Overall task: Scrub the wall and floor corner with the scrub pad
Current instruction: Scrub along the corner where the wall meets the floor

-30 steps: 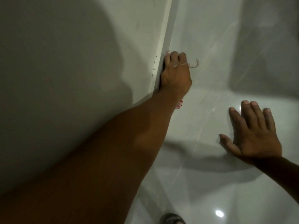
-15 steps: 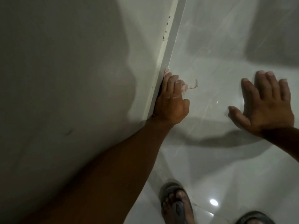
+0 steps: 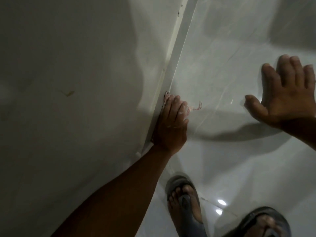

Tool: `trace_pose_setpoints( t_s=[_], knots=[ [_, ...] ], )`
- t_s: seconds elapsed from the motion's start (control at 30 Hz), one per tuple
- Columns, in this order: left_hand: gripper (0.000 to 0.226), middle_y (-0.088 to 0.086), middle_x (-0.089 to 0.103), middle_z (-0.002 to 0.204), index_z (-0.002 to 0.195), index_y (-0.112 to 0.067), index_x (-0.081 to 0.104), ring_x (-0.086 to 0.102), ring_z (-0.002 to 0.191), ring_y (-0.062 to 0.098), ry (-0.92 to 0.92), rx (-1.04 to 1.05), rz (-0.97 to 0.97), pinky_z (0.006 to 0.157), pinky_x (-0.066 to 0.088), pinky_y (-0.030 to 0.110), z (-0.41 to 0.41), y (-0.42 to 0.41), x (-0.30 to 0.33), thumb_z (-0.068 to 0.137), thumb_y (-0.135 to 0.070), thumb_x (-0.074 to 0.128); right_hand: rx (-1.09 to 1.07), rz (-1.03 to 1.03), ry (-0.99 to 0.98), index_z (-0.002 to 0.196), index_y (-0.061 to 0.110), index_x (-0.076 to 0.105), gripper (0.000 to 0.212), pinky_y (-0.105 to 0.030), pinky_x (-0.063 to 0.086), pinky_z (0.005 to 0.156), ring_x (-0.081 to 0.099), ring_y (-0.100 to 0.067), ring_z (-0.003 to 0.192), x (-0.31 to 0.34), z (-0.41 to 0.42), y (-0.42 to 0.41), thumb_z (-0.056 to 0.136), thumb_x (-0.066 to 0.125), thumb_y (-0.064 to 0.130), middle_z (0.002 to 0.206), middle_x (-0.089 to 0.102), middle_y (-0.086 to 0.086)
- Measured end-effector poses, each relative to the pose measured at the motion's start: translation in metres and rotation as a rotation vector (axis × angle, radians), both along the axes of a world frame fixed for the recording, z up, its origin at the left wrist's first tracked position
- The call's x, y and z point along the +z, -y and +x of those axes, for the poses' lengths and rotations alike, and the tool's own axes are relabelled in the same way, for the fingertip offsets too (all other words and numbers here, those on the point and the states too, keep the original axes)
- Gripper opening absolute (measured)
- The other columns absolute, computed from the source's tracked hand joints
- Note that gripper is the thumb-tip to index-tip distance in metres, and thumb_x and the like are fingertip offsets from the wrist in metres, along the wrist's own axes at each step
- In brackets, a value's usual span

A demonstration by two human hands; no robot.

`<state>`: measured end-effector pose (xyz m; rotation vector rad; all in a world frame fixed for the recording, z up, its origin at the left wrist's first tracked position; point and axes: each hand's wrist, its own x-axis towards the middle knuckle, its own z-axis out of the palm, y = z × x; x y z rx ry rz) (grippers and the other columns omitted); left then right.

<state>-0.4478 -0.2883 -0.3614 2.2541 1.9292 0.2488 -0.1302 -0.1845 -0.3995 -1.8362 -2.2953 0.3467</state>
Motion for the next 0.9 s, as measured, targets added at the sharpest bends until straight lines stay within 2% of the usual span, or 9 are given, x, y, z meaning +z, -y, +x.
trace_pose_setpoints(
  t_s=[0.2,0.4,0.53,0.7,0.8,0.9],
  knots=[
    [0.039,0.023,0.054,0.149,0.140,-0.001,0.054,0.041,0.147,0.040,-0.018,0.014,0.066,0.123,0.037,0.052,0.003,-0.012,-0.003,0.104,-0.015,0.047,-0.018,-0.053,0.022,0.165,0.024,0.020,0.096,-0.038,-0.018,0.129,0.007,-0.034,0.164,0.007,0.000,-0.002,0.088,0.035,0.079,0.174,0.014,-0.019],
    [0.039,0.022,0.057,0.147,0.139,-0.002,0.057,0.044,0.145,0.039,-0.006,0.024,0.066,0.122,0.039,0.052,0.012,-0.037,-0.001,0.103,-0.014,0.047,-0.011,-0.034,0.037,0.165,0.021,0.023,0.096,-0.041,-0.015,0.130,0.008,-0.033,0.163,0.009,-0.002,-0.001,0.088,0.039,0.076,0.173,0.015,-0.019],
    [0.036,0.021,0.057,0.148,0.140,-0.003,0.058,0.043,0.146,0.039,0.003,0.039,0.112,0.121,0.039,0.051,0.021,-0.078,-0.005,0.108,-0.018,0.048,-0.021,-0.049,0.028,0.165,0.018,0.025,0.096,-0.046,-0.010,0.131,0.010,-0.035,0.163,0.011,-0.004,0.002,0.088,0.040,0.075,0.173,0.017,-0.022],
    [0.039,0.022,0.056,0.148,0.140,-0.002,0.057,0.042,0.146,0.043,0.045,-0.015,0.104,0.121,0.038,0.057,0.038,-0.156,0.001,0.102,-0.011,0.056,-0.023,-0.039,0.029,0.162,0.013,0.031,0.096,-0.052,0.000,0.130,0.015,-0.039,0.161,0.018,-0.007,0.002,0.088,0.043,0.072,0.171,0.021,-0.025],
    [0.038,0.022,0.056,0.148,0.139,-0.001,0.058,0.043,0.145,0.044,0.059,-0.021,0.100,0.121,0.039,0.055,0.054,-0.212,0.002,0.102,-0.009,0.054,-0.039,-0.051,0.040,0.162,0.013,0.033,0.096,-0.052,-0.002,0.131,0.015,-0.039,0.162,0.018,-0.007,0.001,0.087,0.043,0.072,0.172,0.021,-0.024],
    [0.040,0.021,0.050,0.153,0.144,-0.003,0.053,0.038,0.149,0.042,0.047,-0.036,0.113,0.126,0.032,0.050,0.065,-0.265,0.001,0.105,-0.011,0.045,-0.029,-0.068,0.072,0.163,0.014,0.032,0.097,-0.051,-0.003,0.132,0.007,-0.034,0.164,0.015,-0.006,0.000,0.087,0.043,0.074,0.173,0.019,-0.022]
  ],
)
